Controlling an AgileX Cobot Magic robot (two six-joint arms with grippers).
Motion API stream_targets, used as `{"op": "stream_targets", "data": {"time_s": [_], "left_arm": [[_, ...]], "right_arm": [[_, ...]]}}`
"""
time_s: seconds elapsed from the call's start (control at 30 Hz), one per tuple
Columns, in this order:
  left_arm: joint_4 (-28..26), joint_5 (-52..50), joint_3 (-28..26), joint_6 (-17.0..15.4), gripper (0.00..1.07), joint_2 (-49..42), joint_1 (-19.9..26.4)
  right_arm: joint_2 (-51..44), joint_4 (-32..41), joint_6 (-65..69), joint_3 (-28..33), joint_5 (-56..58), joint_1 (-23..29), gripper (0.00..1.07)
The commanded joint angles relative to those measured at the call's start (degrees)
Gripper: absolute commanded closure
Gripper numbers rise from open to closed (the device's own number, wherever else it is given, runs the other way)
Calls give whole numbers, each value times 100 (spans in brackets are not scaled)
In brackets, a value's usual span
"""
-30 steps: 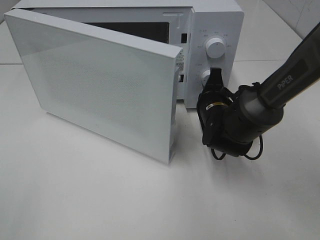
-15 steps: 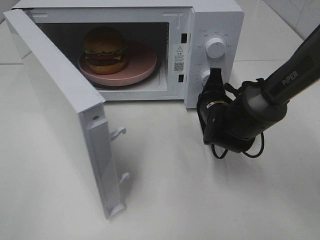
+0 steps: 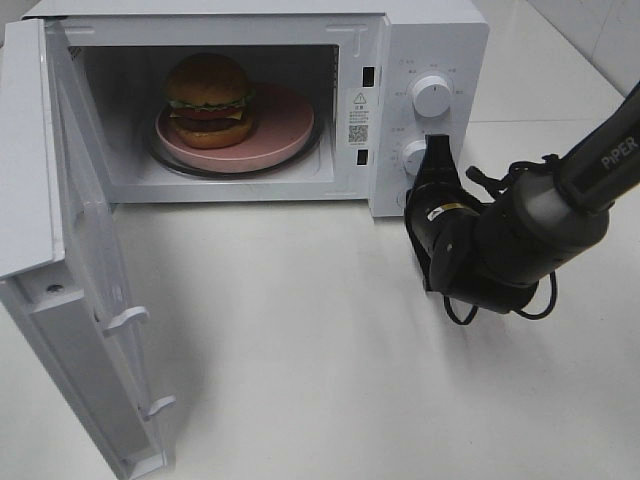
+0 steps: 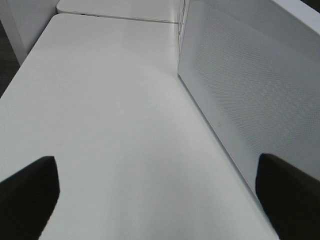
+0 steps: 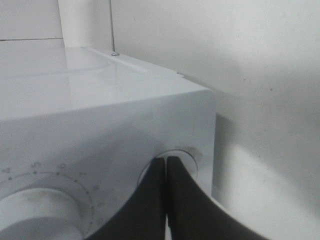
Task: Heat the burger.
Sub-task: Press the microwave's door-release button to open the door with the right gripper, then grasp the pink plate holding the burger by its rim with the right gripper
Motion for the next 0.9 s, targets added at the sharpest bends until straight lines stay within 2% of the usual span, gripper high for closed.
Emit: {"op": "stream_targets", "data": {"time_s": [0.03,0.13,0.2,0.3,0.47,0.57,0.63,0.67,0.73,0.83,0.9], "left_arm": [[0,-69,6,-11,7,-17,11],[0,-69,6,-11,7,-17,11],[0,-69,6,-11,7,-17,11],[0,-69,6,-11,7,-17,11],[0,-69,6,-11,7,-17,11],[0,-69,6,-11,7,-17,11],[0,-69,6,-11,7,-17,11],[0,-69,6,-11,7,-17,11],[0,-69,6,-11,7,-17,11],[0,-69,6,-11,7,-17,11],[0,-69,6,-11,7,-17,11]], "right_arm": [[-189,17,-178,155,-92,40,107],[-413,6,-413,384,-17,40,107],[-808,-11,-808,705,447,46,107],[-928,-17,-951,768,527,46,107],[-1856,-160,-2939,1077,1421,46,107],[-2000,-183,-3317,1077,1633,46,107],[-2487,-195,-4589,1077,2366,40,107],[-2487,-195,-4589,1077,2366,40,107],[-2807,-195,-5575,1077,2945,40,107],[-2916,-195,-5879,1077,3168,34,107],[-3231,-195,-6927,1020,4057,34,107]]}}
